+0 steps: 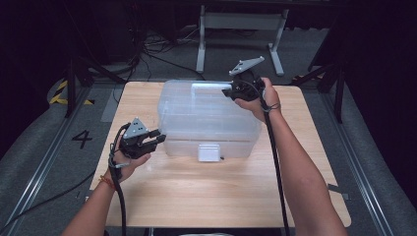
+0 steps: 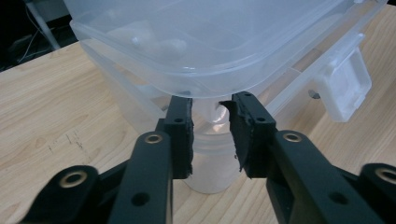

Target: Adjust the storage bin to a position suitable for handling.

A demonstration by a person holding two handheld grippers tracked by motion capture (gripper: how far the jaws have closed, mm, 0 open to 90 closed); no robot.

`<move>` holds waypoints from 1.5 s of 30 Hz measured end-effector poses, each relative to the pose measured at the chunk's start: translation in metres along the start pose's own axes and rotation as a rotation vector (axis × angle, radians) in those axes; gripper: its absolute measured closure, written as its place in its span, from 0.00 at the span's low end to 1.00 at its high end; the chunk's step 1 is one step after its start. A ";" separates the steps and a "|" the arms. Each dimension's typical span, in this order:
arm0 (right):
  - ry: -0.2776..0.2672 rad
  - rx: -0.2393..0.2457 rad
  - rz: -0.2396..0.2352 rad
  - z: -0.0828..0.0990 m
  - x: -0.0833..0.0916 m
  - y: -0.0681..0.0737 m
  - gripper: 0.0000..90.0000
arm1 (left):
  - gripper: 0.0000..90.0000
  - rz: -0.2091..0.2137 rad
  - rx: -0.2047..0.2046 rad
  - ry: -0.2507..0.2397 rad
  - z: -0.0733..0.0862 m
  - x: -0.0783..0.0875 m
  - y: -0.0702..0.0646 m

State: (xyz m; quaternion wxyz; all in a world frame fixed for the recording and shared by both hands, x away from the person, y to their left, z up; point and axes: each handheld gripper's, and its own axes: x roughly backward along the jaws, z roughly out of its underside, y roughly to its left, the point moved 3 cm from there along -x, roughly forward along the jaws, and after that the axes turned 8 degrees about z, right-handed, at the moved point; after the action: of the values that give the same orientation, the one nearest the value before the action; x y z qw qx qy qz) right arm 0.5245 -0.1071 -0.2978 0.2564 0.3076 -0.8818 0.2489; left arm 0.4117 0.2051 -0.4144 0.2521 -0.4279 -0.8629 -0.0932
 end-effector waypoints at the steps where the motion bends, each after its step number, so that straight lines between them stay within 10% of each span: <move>1: 0.001 0.000 0.000 0.000 0.000 0.000 0.80 | 0.81 0.008 0.004 -0.005 0.001 0.000 0.001; 18: -0.032 -0.005 0.047 0.007 0.013 0.000 0.69 | 1.00 -0.015 0.002 -0.025 0.004 0.003 0.004; 45: -0.179 -0.051 0.148 0.104 0.105 -0.017 0.53 | 1.00 -0.034 -0.031 -0.011 -0.002 0.003 0.004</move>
State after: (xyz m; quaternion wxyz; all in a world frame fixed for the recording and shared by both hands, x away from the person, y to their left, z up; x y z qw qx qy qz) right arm 0.4336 -0.2240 -0.3067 0.1654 0.2559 -0.9276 0.2164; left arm 0.4142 0.2093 -0.4114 0.2391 -0.4173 -0.8700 -0.1085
